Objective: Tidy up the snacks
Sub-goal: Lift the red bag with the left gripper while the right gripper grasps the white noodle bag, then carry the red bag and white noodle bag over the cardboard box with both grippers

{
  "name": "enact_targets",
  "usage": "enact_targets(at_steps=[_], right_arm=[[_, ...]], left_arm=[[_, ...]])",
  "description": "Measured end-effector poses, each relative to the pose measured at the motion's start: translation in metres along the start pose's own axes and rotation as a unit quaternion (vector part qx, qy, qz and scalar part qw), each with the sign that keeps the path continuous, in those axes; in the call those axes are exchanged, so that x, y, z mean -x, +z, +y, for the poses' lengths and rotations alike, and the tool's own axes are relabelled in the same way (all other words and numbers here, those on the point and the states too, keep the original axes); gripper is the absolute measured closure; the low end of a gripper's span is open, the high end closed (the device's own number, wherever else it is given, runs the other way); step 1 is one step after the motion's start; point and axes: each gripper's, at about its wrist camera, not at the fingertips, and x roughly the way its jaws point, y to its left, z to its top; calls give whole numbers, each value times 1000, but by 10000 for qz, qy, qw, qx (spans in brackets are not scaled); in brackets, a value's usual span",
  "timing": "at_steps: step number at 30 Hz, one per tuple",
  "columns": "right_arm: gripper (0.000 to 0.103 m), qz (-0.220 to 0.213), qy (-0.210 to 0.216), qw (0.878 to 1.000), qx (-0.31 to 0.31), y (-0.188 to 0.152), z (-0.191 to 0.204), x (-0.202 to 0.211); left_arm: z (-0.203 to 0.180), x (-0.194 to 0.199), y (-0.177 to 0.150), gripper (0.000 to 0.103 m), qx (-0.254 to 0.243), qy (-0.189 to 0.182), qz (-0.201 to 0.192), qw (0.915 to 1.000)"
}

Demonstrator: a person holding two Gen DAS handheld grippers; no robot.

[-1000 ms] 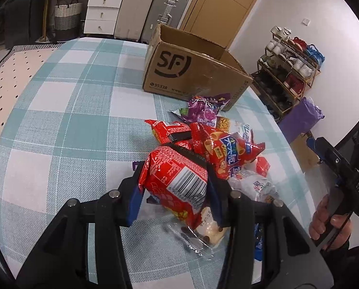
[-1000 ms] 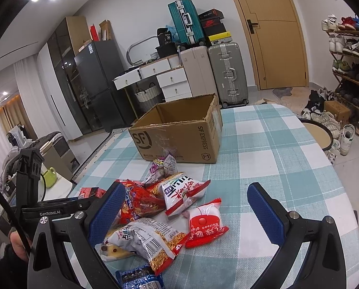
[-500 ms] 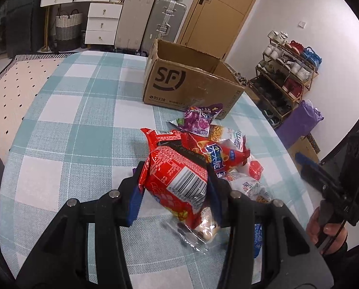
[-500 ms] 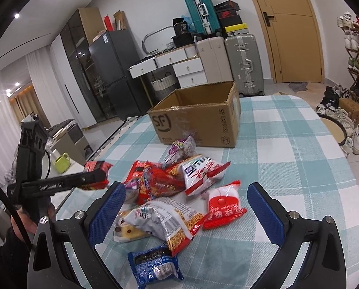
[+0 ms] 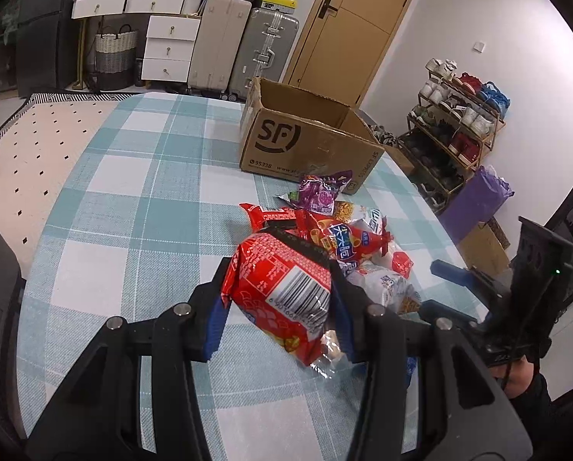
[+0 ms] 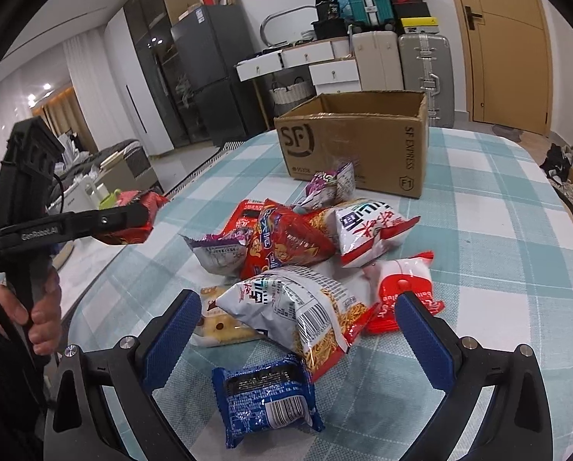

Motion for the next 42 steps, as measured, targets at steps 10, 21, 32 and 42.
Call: enact_targets(at_steps=[10, 21, 32, 42], right_arm=[[0, 381, -48, 9981, 482, 6, 18, -38], [14, 895, -157, 9934, 695, 8, 21, -63], [45, 763, -47, 9962, 426, 4, 5, -53], [47, 398, 209, 9990, 77, 1, -1, -24]], left_arm=[[3, 20, -5, 59, 36, -77, -112, 9999], [0, 25, -8, 59, 7, -149, -46, 9999], [-4, 19, -7, 59, 26, -74, 136, 9999], [-10, 16, -7, 59, -39, -22, 199, 9998]])
